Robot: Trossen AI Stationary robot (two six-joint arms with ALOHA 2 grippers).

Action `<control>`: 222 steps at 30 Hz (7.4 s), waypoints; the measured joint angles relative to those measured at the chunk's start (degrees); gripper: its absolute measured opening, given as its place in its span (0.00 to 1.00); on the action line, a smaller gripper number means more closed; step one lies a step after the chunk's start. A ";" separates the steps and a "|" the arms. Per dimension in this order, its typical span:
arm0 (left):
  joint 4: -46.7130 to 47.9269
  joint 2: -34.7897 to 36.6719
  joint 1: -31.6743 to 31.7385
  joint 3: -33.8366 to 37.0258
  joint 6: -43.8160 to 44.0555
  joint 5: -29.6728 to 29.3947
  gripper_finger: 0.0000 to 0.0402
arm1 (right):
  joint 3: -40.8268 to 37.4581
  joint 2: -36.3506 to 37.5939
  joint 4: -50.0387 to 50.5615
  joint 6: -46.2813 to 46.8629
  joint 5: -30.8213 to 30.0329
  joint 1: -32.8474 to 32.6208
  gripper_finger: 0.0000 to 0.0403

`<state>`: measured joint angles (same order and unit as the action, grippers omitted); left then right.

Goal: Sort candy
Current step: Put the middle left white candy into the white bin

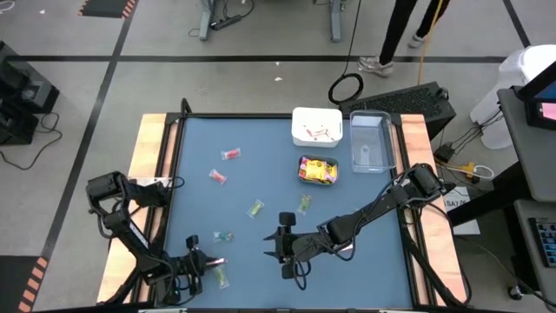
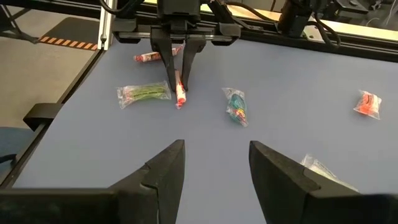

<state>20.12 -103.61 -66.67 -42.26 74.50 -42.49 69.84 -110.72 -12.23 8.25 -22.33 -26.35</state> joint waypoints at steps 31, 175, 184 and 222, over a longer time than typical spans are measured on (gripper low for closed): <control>-19.14 21.36 23.88 -1.03 -47.99 5.55 0.14 | 0.00 -0.09 -6.72 -20.98 -3.34 1.99 0.60; -21.65 22.21 24.69 0.37 -46.84 -1.56 0.65 | -36.89 24.72 -49.16 -62.29 15.16 9.40 0.10; -21.57 22.21 24.69 0.37 -46.77 -1.56 0.65 | -36.89 24.72 -49.17 -58.92 15.13 9.38 0.10; -21.18 22.20 24.71 0.37 -46.38 -1.54 0.65 | -36.87 24.74 -59.10 -5.77 2.91 12.79 0.10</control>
<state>-1.06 -81.41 -41.95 -41.89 28.12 -44.03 32.97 -85.97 -71.33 2.48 -19.42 -13.56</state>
